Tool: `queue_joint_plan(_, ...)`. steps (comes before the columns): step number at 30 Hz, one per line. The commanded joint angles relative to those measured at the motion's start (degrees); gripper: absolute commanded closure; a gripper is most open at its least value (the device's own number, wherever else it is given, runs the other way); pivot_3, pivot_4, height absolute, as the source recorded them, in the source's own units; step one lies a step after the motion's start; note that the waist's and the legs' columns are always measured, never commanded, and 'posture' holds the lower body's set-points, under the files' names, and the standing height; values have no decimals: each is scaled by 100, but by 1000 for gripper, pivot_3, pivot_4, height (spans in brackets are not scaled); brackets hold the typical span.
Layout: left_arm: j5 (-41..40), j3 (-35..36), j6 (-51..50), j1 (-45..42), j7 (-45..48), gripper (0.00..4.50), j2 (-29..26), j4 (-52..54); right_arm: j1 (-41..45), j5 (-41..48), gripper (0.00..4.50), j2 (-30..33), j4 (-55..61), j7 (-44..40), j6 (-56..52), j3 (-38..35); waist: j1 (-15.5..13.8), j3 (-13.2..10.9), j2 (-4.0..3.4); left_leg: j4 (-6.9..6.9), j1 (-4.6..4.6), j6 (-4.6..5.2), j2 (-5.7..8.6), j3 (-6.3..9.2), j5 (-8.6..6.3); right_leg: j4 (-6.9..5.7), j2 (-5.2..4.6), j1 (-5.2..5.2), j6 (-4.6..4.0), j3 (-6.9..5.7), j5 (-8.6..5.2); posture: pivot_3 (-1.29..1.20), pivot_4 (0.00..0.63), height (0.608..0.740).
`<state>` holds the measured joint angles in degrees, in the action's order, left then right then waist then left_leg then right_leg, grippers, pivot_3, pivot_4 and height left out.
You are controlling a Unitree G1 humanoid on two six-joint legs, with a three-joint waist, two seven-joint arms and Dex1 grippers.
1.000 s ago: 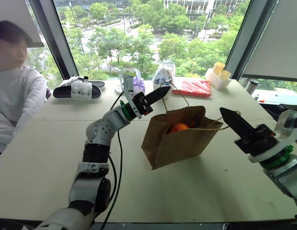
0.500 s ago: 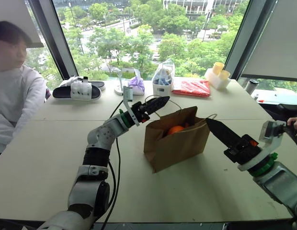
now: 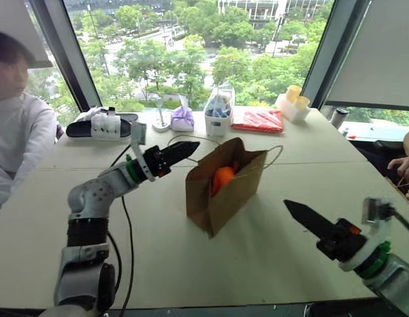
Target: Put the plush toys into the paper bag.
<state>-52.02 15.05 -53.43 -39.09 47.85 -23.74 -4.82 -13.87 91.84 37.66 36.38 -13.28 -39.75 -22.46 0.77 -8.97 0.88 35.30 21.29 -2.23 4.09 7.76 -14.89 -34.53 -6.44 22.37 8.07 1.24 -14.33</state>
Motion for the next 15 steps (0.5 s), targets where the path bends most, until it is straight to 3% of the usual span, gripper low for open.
queue_joint_plan(1, -195, 181, -44, 157, -103, 0, -87, 356, 427, -299, 2315, -145, 150, -8, 36, 494, -24, -1, 1, 0, 1, 0, 0, 4, 0, 0, 0, 0, 0, -2, 0, 0, 150, 740)
queue_joint_plan(5, 50, -26, 236, 169, -195, 0, -2, 363, 811, -748, 4449, -165, -80, -113, -89, 999, -141, 1, 7, 8, 9, -1, 6, 8, 0, 12, -4, -5, 0, -6, 1, 0, 150, 740)
queue_joint_plan(12, 887, -520, 994, 436, 93, 0, -316, 290, 1475, -1618, 4449, -251, -654, -220, -174, 1460, -123, 2, 7, 0, 9, -2, 7, -1, 0, 15, -4, 2, -1, -5, 1, 0, 150, 740)
queue_joint_plan(15, 928, -448, 1194, 225, -74, 0, -144, 108, 1739, -1823, 4449, -333, -875, -318, -239, 1566, -131, 2, 7, -5, 10, -3, 4, -7, 1, 15, -2, 6, -3, -5, 2, 0, 150, 740)
